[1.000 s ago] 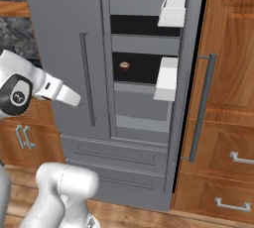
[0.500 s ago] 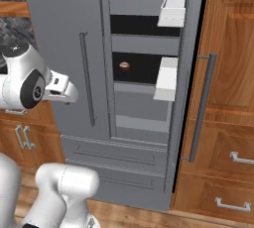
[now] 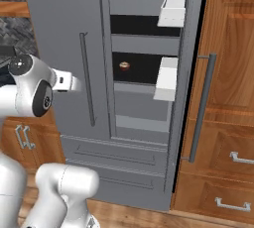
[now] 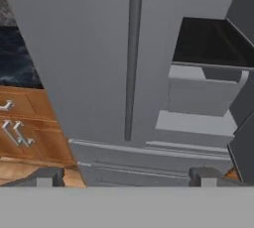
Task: Take the cupcakes from the fridge and place them on the empty tray on the dining counter.
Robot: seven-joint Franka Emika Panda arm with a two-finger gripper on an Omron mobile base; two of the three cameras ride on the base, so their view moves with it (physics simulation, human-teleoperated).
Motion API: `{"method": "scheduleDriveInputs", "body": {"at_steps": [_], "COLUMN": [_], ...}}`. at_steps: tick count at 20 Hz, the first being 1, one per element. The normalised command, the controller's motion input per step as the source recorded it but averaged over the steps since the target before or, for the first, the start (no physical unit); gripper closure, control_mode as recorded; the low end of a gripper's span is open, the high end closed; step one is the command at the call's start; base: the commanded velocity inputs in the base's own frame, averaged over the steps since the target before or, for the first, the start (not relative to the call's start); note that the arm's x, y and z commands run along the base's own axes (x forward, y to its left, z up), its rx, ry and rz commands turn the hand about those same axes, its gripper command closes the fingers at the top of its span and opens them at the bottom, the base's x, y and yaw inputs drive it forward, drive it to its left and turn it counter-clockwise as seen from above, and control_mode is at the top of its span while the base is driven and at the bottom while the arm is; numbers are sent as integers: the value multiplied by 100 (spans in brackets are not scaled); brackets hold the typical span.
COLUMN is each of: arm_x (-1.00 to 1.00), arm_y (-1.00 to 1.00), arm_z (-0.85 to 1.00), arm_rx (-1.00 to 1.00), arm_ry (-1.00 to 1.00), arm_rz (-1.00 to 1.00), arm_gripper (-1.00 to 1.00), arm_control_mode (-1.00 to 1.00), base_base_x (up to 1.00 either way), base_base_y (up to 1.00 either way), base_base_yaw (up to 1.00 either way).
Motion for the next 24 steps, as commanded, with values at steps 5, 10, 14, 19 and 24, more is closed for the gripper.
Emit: {"method": "scheduleDriveInputs", "body": {"at_steps": [5,10,14,19,24], "arm_x": [58,75,84,95,99], "arm_y": [0,0,0,0,0], "arm_z": [0,0,0,0,0], "arm_rx": [1,0,0,0,0], "arm_ry": [-19,-11,-7,-4,-1], "arm_rz": [0,0,0,0,0], "arm_gripper": [-100,-100,-100,-100,-100], "arm_control_mode": [-100,-100,-100,-100,-100], "base_base_x": [0,0,0,0,0], "base_base_y": [0,0,0,0,0], "base_base_yaw": [0,0,0,0,0]}}
